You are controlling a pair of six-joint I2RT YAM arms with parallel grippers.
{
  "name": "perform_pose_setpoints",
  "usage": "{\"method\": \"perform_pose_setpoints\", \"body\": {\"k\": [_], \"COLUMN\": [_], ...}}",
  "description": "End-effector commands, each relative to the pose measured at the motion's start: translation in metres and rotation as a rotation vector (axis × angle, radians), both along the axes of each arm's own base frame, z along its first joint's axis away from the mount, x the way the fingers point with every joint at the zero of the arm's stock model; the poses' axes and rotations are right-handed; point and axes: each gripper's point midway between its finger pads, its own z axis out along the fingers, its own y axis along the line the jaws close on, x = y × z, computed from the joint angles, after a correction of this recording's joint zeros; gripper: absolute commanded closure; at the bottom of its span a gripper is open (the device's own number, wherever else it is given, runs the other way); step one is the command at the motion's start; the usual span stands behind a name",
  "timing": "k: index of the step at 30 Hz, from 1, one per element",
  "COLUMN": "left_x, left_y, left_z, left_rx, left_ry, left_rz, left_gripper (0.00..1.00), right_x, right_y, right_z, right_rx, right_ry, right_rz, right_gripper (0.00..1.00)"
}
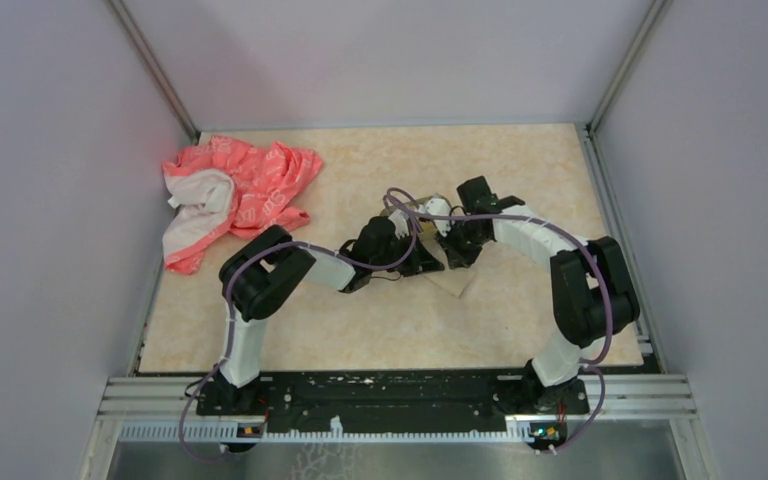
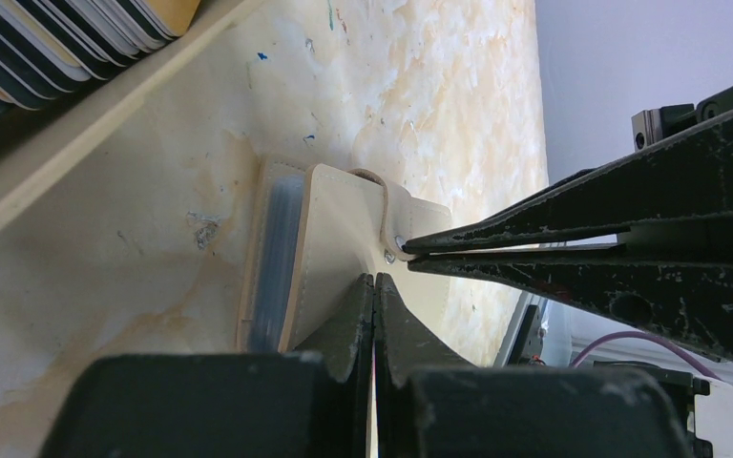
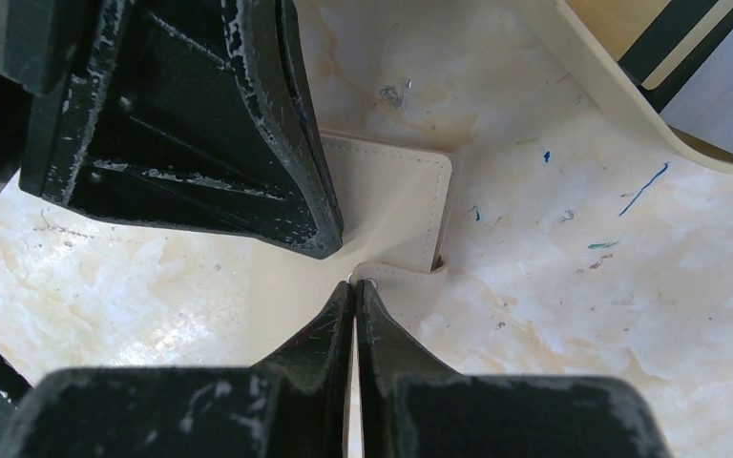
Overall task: Put the credit cards into the card holder
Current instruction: Close the card holder at the center of the board.
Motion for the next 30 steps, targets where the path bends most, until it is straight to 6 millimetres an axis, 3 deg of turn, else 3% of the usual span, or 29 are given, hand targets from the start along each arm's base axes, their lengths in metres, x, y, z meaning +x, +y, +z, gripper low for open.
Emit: {"method": "perform_pose_setpoints", "body": {"k": [1,21,30], "left_x": [-0.011,-0.011,-0.011], "left_y": [0.024,0.024,0.024], "left_z": [-0.064,-0.063,-0.064], "left_rx": [0.186,0.184,0.181], "left_ry": [0.099,0.097,0.1], "left_rz": [0.023,0.023,0.021], "left_gripper": [1.0,1.0,1.0], "right_x": [-0.014,-0.03,-0.046], "right_y": [0.011,-0.003,-0.009], "right_z": [0.006,-0.026,-0.036], "right_rx": [0.022,-0.095,-0.115], "right_ry": [-0.001,0.061,0.116], "right_rz": [0.048,0.057,0.081], "right_gripper": [1.0,1.0,1.0]}}
